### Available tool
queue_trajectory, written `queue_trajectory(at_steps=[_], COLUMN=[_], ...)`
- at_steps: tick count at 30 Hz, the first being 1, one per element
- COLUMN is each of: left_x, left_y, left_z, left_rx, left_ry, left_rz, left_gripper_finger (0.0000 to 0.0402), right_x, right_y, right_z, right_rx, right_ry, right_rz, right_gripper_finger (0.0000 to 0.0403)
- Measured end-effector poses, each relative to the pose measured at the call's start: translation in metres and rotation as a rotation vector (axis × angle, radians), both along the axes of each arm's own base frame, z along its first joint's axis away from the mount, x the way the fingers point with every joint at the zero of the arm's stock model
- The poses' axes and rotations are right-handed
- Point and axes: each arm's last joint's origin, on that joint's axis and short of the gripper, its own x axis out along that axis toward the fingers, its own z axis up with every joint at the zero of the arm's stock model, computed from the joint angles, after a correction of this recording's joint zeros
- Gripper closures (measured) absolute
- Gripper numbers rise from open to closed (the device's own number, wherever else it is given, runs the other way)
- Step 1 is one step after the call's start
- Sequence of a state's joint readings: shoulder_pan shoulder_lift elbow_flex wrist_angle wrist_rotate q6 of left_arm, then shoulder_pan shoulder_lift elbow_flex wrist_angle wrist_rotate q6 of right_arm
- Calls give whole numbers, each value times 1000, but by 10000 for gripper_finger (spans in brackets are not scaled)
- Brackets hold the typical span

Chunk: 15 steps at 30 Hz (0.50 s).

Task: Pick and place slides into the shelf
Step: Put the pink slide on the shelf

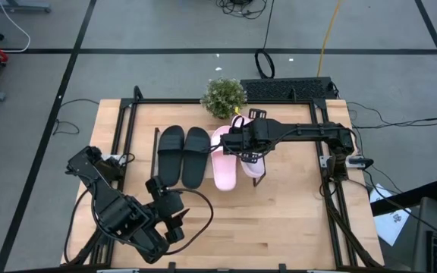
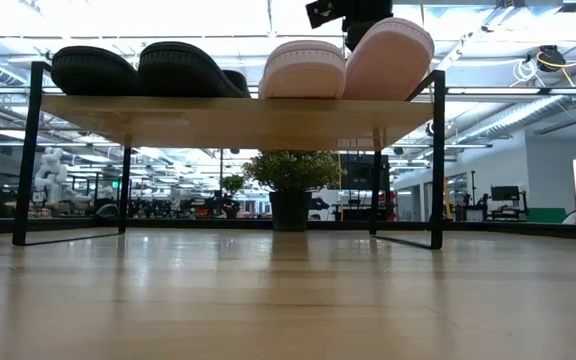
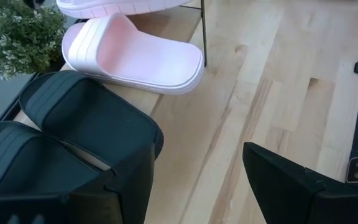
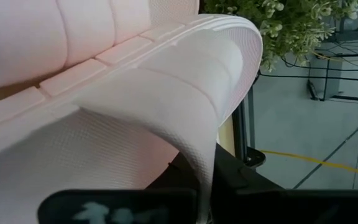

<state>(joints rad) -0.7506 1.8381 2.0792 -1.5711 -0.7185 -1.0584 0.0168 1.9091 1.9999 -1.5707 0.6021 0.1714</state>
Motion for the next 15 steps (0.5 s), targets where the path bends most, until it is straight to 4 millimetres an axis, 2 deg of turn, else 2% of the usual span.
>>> queue_trajectory(at_steps=[4,15], left_x=[0,0], left_y=[0,0], left_z=[0,0], left_rx=[6,0], left_ry=[-5,-2], left_rz=[1,1], left_gripper_finger=[158,158], right_x=[0,0], right_y=[-5,-7], right_z=[1,20], right_rx=[-37,-69], right_ry=[-4,-89], right_rz=[-14,-32], right_gripper_finger=[403,403])
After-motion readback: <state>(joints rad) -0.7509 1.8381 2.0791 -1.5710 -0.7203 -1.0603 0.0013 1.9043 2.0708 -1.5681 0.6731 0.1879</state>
